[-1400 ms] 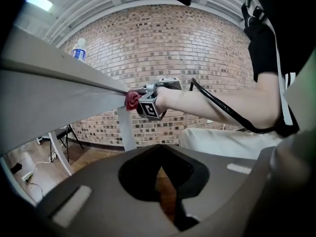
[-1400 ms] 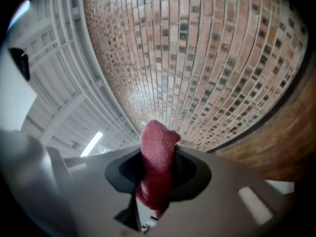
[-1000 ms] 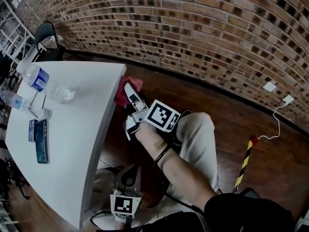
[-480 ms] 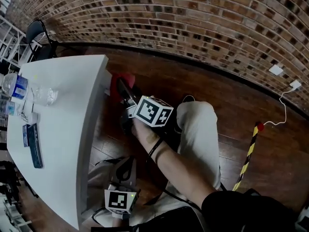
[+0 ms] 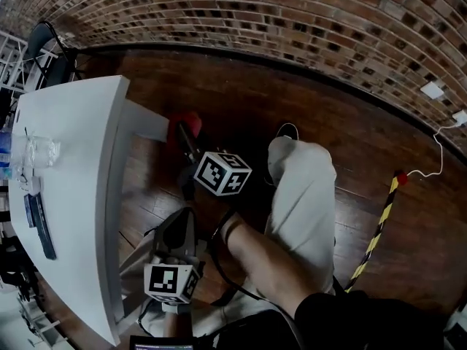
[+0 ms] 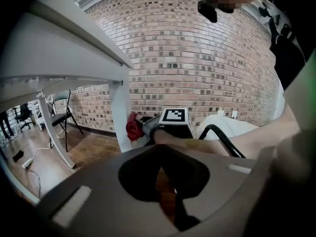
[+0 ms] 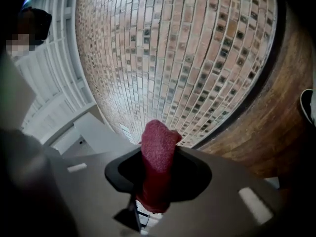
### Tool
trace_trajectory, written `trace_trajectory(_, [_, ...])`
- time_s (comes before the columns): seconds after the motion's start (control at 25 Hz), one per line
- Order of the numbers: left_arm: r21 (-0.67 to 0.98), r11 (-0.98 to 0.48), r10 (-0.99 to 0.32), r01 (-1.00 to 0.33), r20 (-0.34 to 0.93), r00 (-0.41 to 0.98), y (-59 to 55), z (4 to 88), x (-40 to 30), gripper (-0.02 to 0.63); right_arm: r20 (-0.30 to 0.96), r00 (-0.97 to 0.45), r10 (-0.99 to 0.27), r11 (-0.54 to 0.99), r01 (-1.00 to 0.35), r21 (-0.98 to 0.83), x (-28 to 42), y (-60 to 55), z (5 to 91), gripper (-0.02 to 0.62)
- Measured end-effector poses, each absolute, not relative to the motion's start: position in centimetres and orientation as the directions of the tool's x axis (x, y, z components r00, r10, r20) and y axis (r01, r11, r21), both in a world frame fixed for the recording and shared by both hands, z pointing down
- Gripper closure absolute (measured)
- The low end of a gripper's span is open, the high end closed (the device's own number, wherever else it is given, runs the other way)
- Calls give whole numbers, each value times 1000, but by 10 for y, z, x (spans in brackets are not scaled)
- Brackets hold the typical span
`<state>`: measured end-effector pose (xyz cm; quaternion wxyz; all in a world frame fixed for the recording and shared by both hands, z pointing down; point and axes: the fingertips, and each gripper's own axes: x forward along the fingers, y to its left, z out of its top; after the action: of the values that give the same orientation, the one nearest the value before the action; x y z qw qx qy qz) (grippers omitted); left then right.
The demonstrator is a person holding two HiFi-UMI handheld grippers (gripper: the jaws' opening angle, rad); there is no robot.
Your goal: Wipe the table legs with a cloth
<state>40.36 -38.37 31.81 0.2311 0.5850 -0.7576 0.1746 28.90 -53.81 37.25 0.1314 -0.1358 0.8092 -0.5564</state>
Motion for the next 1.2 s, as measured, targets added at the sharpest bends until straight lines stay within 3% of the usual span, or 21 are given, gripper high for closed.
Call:
trace_trajectory(0.4, [58,309,-755,-949,622,-208,-399,374,397,604,71,-923,-378,270,-183,-945,287,-544,470,488])
trace_trajectory(0.72, [220,401,-720,-889,675,-158,-401,415,391,604,217,-898,-383,183,-304,-935,289,-539,547,488])
trace_trajectory(1.2, [298,399,-667,-867,743,-51,-401,470,398,604,395,-837,-378,23,-436,-900,294,-527,670,488])
